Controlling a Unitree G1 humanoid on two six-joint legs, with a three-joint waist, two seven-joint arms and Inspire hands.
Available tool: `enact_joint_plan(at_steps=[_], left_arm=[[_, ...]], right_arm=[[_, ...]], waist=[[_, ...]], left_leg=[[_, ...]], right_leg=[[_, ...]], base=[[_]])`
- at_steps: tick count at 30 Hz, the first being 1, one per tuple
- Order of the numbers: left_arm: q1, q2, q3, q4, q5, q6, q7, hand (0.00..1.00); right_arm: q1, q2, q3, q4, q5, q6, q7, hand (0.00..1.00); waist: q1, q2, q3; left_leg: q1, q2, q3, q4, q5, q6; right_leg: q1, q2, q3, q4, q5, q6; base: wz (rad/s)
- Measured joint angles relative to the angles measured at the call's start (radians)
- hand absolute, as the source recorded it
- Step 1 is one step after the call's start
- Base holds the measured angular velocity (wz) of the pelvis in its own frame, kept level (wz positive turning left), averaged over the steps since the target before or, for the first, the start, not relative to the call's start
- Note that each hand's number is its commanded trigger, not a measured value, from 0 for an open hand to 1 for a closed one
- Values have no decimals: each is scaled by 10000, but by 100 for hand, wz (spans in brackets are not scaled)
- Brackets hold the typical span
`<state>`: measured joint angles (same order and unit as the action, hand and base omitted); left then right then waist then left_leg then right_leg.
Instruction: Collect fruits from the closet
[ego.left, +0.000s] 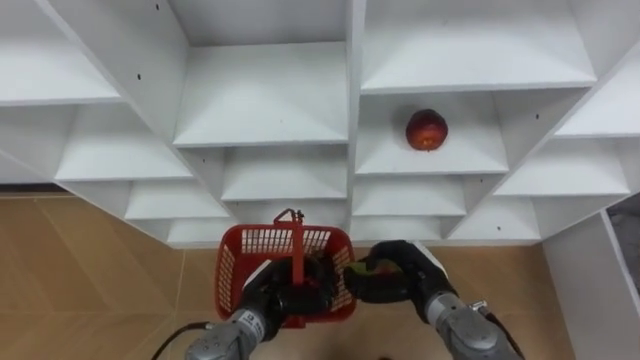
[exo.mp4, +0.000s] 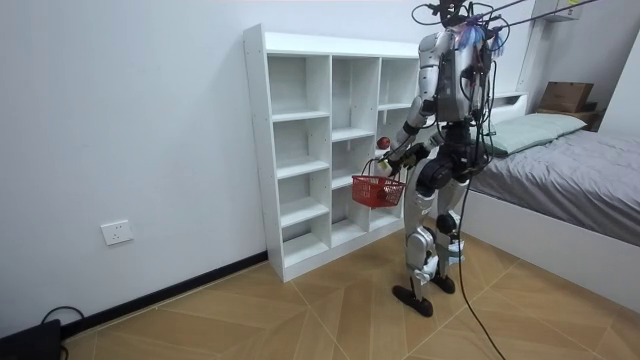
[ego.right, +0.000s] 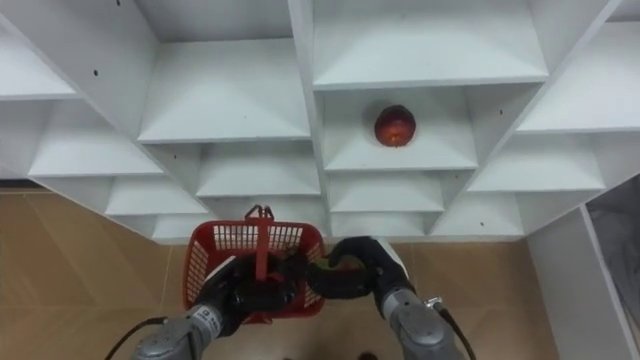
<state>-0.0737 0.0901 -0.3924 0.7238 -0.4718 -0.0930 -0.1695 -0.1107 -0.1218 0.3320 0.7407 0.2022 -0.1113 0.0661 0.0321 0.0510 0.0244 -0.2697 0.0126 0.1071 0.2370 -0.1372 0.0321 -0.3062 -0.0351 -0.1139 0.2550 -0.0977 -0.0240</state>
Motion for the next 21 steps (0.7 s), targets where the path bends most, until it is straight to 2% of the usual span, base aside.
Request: enact_joint_plan(at_steps=[6,21], left_arm=[[-12,-38,-56,-67,-292,1,-4,100],[-16,-36,-54,-128,-457,3,-116,100]], right_arm=[[-247,6,2,187,681,1,-126,100],[-964,150,-128,1146,1071,71,-248,100]], waist=[[-12,16,-2],[0,-45,38]], left_leg=[[11,-9,9,-8,1,0],[101,-28,17,-14,3,4]], right_leg=[[11,-7,16,-2,-2,-2],[112,3,5,-20,-12,16]], base=[[0],[0]])
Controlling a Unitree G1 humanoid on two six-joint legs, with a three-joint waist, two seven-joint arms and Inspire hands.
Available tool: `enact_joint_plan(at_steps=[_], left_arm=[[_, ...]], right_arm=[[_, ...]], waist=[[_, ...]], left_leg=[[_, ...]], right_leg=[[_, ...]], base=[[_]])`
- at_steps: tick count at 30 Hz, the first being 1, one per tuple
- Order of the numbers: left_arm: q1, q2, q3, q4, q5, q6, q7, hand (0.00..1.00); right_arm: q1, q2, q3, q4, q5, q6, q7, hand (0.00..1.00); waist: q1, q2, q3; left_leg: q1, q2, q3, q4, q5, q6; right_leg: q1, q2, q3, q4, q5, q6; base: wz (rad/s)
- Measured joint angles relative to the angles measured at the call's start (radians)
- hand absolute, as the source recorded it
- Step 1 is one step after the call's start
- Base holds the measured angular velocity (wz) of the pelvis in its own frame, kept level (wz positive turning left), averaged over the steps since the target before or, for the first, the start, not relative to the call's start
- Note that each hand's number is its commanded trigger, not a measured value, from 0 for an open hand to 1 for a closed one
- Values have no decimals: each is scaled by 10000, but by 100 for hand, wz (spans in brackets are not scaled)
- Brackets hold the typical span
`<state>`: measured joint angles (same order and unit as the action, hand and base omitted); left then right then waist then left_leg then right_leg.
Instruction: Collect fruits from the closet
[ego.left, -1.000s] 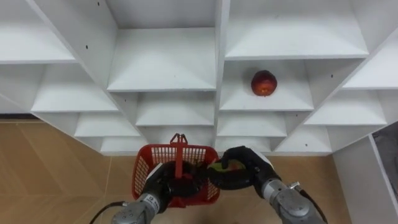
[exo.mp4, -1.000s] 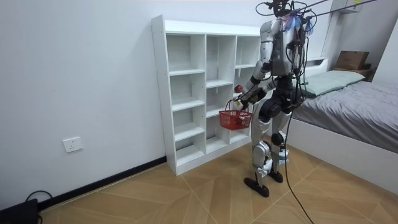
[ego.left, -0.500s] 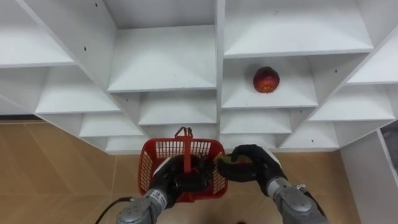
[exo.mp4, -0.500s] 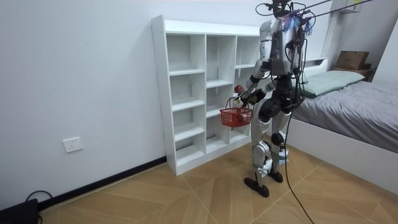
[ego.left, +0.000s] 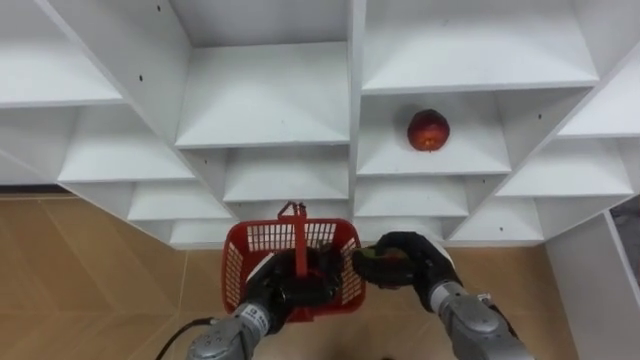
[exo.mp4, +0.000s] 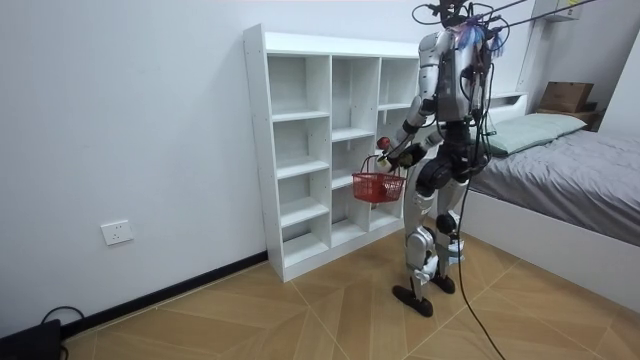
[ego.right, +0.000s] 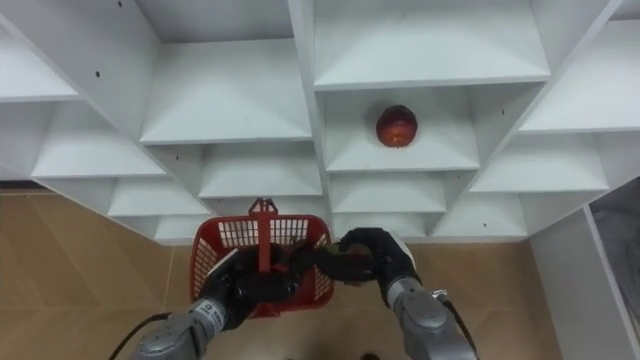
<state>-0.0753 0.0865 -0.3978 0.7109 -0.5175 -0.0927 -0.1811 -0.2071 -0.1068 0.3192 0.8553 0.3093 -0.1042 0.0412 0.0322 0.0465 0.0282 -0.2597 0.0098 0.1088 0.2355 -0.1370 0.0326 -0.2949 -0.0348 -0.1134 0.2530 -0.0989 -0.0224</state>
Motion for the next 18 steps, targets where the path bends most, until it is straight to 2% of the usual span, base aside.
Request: enact_joint_plan(at_steps=[6,15,18], left_arm=[[-150,20,-377,-21,-3,47,-488,100],[-185,22,-578,-29,-2,403,-773,100],[-206,31,-674,-20,3,425,-852,100]], right_arm=[[-738,-22,23,385,-3,101,-59,100],[-844,243,90,316,-28,327,83,100],[-902,273,126,315,-32,327,174,100]], waist=[[26,-4,3],[10,-2,2],[12,-2,2]], left_leg=[[-121,5,-3,-22,0,0],[-321,7,5,-16,1,0],[-314,9,5,-16,2,-1]], right_leg=[[-139,-19,21,-5,0,-1],[-343,-23,16,-5,-1,-2],[-343,-23,16,7,0,-2]], base=[[0],[0],[0]])
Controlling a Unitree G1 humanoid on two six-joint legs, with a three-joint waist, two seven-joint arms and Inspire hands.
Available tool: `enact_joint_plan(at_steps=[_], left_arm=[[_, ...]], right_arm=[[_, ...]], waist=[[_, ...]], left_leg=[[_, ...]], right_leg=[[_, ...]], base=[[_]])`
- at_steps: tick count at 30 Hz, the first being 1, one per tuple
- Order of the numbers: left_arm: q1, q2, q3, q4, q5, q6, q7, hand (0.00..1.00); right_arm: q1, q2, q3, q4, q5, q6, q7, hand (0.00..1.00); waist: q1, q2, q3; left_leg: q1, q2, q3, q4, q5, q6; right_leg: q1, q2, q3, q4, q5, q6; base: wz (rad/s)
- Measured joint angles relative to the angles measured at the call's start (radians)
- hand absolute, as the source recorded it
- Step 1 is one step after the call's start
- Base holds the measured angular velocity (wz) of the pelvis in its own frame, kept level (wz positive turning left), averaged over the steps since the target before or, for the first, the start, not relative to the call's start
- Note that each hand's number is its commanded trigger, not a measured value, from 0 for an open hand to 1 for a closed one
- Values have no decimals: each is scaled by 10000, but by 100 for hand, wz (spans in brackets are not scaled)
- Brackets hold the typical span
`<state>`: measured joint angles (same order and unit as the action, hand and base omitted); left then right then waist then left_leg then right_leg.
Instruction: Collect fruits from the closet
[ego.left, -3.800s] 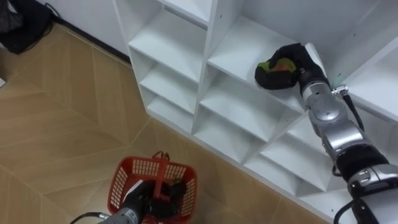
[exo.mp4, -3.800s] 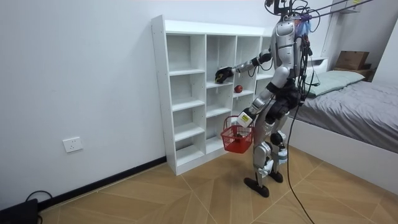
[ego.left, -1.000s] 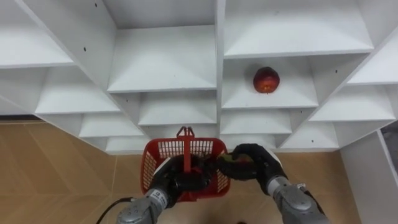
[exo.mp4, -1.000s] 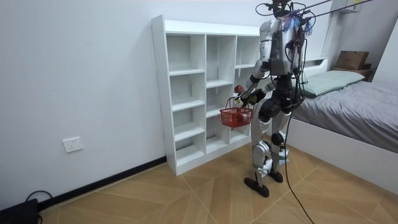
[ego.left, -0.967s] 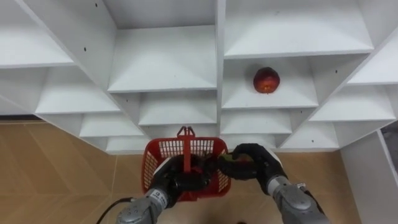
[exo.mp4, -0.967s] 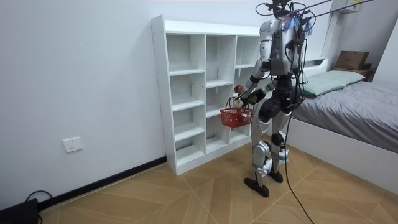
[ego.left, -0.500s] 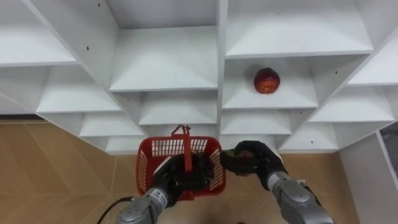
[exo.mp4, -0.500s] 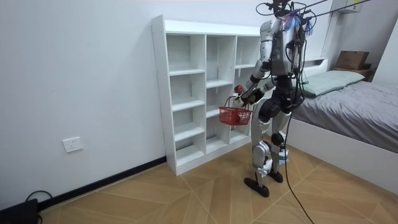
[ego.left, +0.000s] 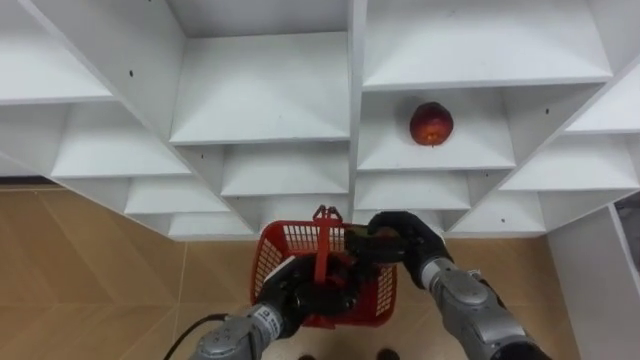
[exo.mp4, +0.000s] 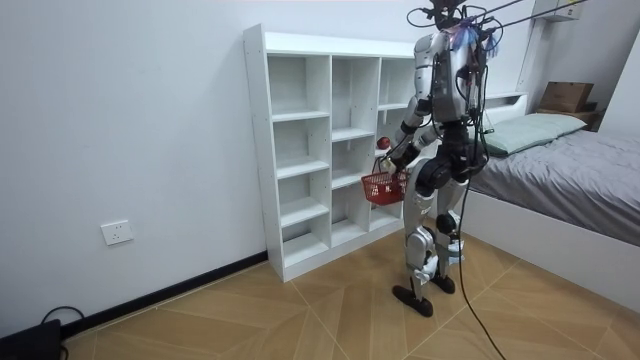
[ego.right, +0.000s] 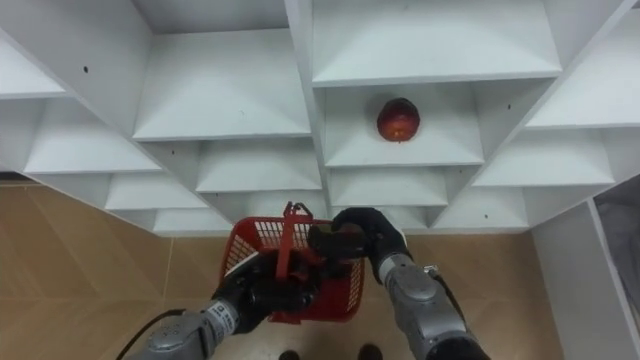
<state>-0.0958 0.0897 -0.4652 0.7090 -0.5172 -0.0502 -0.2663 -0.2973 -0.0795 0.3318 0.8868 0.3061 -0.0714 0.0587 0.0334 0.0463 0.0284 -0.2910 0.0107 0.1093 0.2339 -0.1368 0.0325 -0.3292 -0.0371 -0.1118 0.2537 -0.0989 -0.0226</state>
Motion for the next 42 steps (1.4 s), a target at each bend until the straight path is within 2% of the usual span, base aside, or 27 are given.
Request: enact_joint_plan(at_steps=[6,16,21,24,35,36,38,39,42], left_arm=[[1,9,-100,-1,80,79,-228,100],[0,11,-307,0,79,236,-280,100],[-2,8,-394,0,79,353,-288,100],[-1,13,-483,7,78,443,-287,100],[-1,3,-602,6,70,449,-289,100],[-2,5,-615,6,71,449,-289,100],[1,37,-683,5,75,457,-288,100],[3,41,-692,5,75,459,-288,100],[2,42,-697,4,75,460,-289,100]], right_arm=[[-10,28,15,1,11,1,84,100],[-9,78,216,56,21,88,87,100],[-11,90,379,421,27,95,92,100],[-8,92,393,536,25,237,98,100],[-9,98,476,628,27,288,227,99],[-9,98,476,644,27,288,238,78],[-36,110,477,813,31,255,305,51],[-36,110,481,821,31,255,309,0],[-38,111,479,835,32,213,304,0]], waist=[[8,-1,4],[2,-98,78],[1,-101,80],[5,-102,81],[9,-95,78],[9,-92,77],[8,-89,76],[7,-88,77],[6,-86,76]], left_leg=[[11,1,16,-1,1,0],[6,-2,20,-11,1,0],[7,-1,22,-9,1,0],[5,-1,41,-9,1,0],[-2,2,42,-5,1,0],[-4,2,42,-5,1,0],[-4,4,38,-5,1,-1],[-5,5,37,-5,1,-1],[-5,5,37,-5,1,-1]], right_leg=[[-12,2,45,26,0,-1],[-16,8,49,0,-1,0],[-16,8,47,4,-1,0],[-34,11,68,8,-2,0],[-30,25,64,-1,-1,0],[-30,26,63,-4,-1,0],[-19,22,56,-9,-1,0],[-19,22,56,-10,-1,-1],[-17,22,55,-10,-1,-1]], base=[[0],[0],[0],[0],[0],[0],[0],[0],[0]])
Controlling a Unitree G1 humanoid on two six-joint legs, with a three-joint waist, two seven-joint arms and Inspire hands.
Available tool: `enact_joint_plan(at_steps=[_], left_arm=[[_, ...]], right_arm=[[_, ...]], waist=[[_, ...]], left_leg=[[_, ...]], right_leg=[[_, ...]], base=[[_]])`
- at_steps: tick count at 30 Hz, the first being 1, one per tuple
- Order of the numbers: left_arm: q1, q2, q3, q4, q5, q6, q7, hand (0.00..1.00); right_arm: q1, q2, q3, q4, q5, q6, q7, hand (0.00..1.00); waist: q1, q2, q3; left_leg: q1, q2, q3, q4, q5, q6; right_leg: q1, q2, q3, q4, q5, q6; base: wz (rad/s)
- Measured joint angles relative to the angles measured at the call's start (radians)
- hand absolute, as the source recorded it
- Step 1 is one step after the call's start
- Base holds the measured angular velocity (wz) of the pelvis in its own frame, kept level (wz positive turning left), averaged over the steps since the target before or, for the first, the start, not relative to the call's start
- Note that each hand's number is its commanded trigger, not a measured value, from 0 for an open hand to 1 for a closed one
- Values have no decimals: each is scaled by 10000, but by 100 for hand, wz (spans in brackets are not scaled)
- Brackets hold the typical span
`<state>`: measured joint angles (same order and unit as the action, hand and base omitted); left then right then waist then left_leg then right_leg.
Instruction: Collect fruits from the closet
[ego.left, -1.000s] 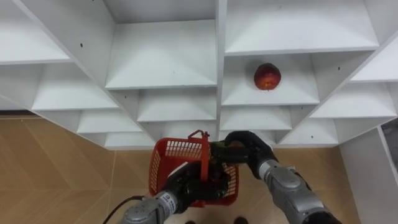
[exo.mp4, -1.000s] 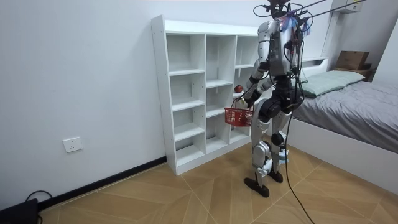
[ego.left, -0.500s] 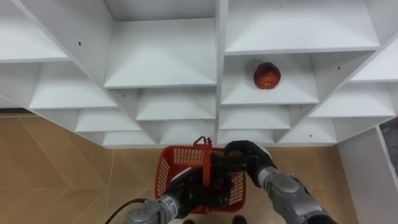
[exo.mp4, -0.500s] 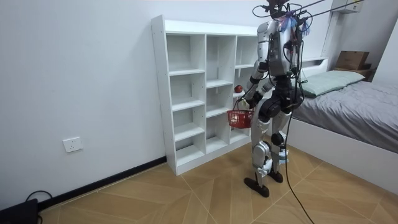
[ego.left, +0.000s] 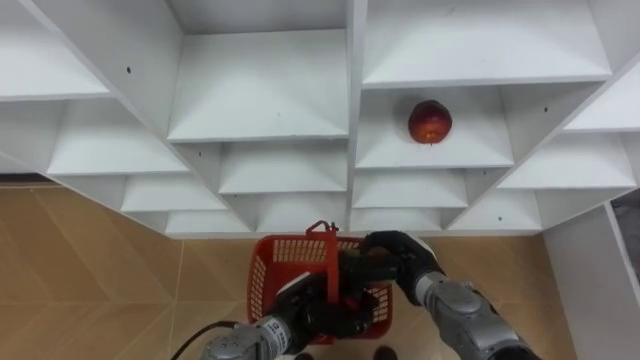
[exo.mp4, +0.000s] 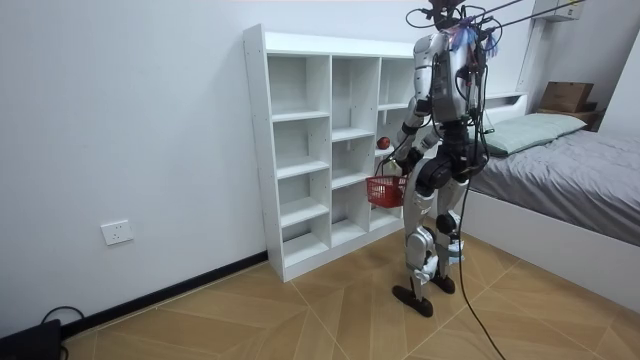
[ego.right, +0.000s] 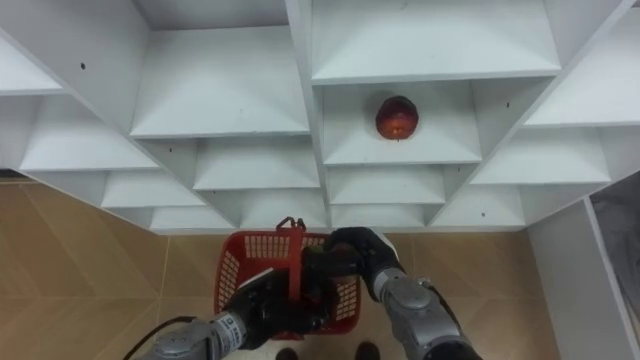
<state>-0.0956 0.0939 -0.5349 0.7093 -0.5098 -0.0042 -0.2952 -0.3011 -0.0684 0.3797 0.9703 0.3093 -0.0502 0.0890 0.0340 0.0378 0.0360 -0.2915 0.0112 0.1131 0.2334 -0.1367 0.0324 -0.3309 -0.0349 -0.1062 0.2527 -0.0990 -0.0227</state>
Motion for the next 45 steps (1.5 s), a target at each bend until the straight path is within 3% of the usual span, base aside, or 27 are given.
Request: enact_joint_plan(at_steps=[12,22,45], left_arm=[[-21,-15,23,-17,9,1,1,100],[-144,-31,27,-16,27,102,-17,100],[-203,-30,40,-17,293,99,1,100]], right_arm=[[-14,13,-16,195,386,-254,242,0],[-34,-7,-101,361,461,-481,457,0],[-87,-79,-132,457,435,-583,656,0]], waist=[[-14,32,-4],[-18,224,26],[-20,175,54]], left_leg=[[-40,39,-4,-2,-4,-3],[-40,90,0,9,-21,-38],[-20,98,109,20,-22,-40]], right_leg=[[39,39,-22,-141,62,-16],[40,92,6,-135,90,-60],[17,95,127,-127,88,-58]], base=[[0],[0],[-1]])
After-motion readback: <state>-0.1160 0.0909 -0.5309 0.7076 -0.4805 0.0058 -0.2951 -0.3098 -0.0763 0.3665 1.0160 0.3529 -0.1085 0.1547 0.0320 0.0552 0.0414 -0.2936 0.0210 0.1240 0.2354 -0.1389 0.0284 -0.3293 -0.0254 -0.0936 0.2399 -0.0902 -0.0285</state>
